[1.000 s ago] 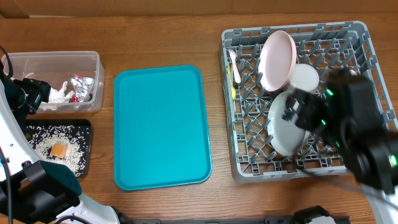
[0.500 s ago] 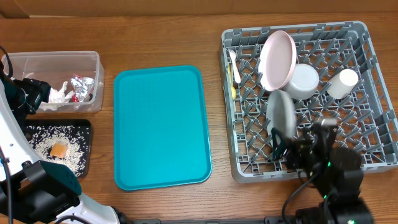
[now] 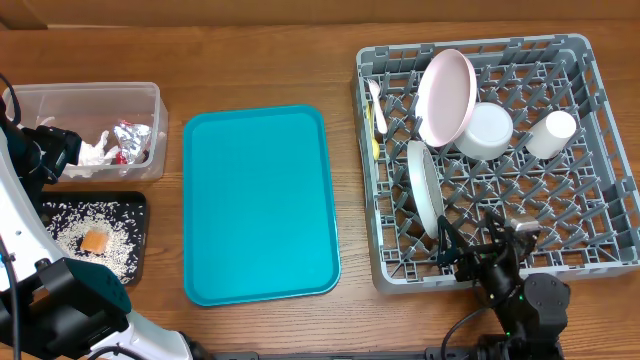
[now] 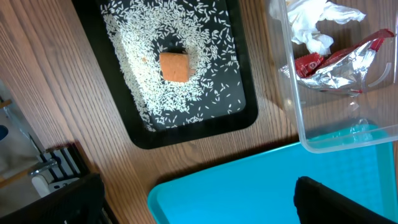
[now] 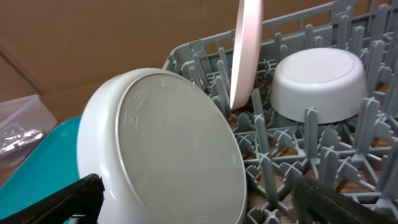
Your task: Sort waste into correct bins and load items into the dishwasher rack
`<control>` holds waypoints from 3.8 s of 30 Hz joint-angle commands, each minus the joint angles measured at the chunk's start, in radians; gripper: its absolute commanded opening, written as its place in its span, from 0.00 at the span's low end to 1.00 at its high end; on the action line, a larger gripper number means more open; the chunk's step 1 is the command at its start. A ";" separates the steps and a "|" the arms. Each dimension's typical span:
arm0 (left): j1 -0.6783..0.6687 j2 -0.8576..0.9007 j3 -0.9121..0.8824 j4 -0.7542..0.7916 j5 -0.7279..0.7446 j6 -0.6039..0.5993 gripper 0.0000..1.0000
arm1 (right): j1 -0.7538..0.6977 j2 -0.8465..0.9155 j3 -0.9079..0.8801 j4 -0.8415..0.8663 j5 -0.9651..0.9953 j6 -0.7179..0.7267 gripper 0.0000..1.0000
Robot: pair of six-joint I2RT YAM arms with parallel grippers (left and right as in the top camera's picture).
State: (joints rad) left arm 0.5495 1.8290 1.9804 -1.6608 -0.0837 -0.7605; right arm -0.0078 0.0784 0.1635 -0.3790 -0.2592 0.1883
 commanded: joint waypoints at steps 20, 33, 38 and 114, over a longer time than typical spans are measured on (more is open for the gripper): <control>-0.010 -0.008 -0.003 -0.002 -0.008 -0.014 1.00 | -0.051 -0.076 -0.155 0.317 0.007 -0.066 1.00; -0.010 -0.008 -0.003 -0.002 -0.008 -0.014 1.00 | -0.050 -0.076 -0.155 0.319 0.003 -0.062 1.00; -0.010 -0.008 -0.003 -0.002 -0.008 -0.014 1.00 | -0.050 -0.076 -0.155 0.319 0.003 -0.062 1.00; -0.616 -1.596 -1.737 1.493 0.085 0.303 1.00 | -0.050 -0.076 -0.155 0.319 0.003 -0.062 1.00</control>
State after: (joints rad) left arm -0.0605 0.2913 0.3099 -0.1913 -0.0177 -0.4988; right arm -0.0525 0.0128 0.0185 -0.0654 -0.2619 0.1299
